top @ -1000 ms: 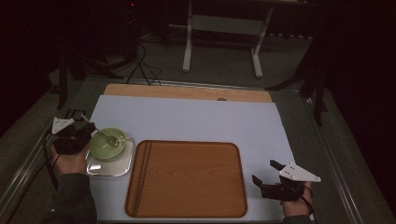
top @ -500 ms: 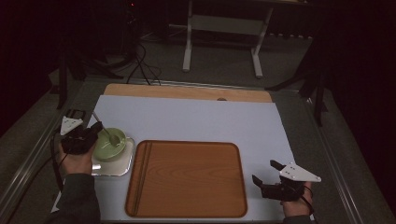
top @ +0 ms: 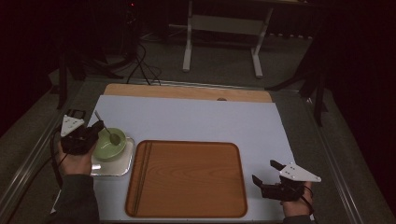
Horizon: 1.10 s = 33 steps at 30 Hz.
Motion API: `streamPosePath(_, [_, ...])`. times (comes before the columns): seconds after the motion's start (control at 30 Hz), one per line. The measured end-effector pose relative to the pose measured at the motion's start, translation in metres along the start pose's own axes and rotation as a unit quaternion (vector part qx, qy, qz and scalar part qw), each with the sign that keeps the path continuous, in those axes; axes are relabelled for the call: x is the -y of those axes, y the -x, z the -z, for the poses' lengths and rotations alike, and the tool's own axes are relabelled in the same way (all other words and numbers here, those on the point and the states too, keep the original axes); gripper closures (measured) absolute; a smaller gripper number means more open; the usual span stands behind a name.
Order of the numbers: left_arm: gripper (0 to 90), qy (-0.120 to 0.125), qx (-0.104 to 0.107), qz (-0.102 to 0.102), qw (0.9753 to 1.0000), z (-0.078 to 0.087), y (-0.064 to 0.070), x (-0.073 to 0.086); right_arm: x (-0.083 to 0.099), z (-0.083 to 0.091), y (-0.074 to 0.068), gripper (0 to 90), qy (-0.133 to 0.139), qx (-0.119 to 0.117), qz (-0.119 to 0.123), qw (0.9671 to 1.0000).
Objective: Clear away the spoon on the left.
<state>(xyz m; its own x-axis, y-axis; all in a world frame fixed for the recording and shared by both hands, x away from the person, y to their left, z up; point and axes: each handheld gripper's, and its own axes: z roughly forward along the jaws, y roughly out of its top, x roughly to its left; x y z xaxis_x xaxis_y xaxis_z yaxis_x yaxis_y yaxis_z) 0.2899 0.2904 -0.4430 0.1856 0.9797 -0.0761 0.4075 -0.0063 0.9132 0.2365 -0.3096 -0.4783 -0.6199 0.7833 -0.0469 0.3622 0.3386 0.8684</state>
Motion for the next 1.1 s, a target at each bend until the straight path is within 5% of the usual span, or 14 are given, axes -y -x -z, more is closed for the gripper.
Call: streamPosePath(1.1, [89.8, 0.014, 0.042, -0.020, 0.9988, 0.044, 0.021, -0.028, 0.000, -0.001, 0.000, 10.9, 0.000, 0.000, -0.001, 1.0000])
